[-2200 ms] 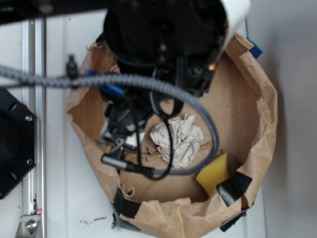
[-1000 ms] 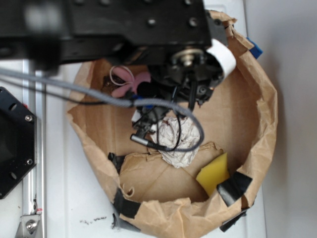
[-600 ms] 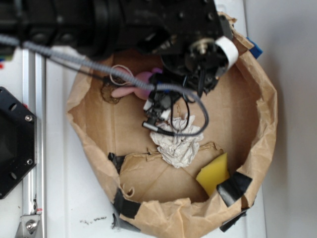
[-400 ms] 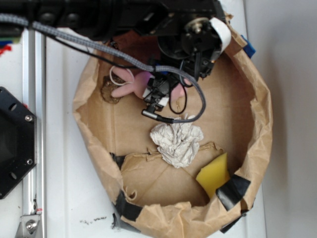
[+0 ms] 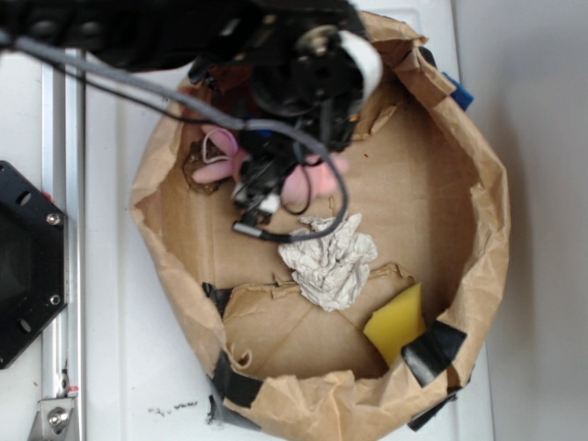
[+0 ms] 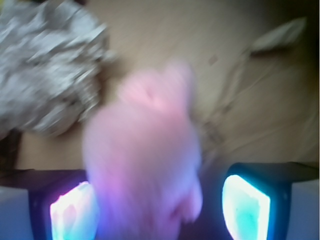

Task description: Grab the pink bunny.

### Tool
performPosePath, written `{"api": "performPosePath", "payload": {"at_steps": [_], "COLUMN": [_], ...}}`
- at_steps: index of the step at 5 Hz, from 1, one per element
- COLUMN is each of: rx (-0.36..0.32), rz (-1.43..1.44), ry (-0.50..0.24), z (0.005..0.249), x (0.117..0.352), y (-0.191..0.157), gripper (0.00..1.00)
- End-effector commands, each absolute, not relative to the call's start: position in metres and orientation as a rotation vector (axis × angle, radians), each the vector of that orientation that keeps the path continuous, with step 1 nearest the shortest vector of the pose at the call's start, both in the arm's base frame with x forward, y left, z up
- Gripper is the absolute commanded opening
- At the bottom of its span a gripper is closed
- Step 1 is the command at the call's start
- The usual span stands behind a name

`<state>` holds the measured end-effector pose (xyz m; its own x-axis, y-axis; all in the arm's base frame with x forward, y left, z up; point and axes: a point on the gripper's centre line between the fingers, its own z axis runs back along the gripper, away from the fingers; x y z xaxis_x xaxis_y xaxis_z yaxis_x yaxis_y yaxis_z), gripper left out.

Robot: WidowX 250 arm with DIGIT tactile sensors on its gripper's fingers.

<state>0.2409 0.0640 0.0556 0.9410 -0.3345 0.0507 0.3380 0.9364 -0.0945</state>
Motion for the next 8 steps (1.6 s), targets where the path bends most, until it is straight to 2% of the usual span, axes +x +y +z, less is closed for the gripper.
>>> {"api": "performPosePath", "payload": {"at_steps": [1,2,4,5,7,8], "rx": [-0.033,-0.004,-0.001,-0.015,-0.066,-0.077], "rz": [-0.292,-0.275,-0.266,-0.271,-0.303,-0.304], "ry": [-0.104,-0.079,-0.048,-0.054,-0.039,-0.046], "z": [0.048,0.038,0.031,0.035,0.062,0.086], "x": [0.231,0.231,0.225,0.216,0.201,0.200], "y": [0.056,0.056,0.046,0.040,0.026,0.026], "gripper": [1.00,1.00,1.00,0.00,0.00,0.00]}}
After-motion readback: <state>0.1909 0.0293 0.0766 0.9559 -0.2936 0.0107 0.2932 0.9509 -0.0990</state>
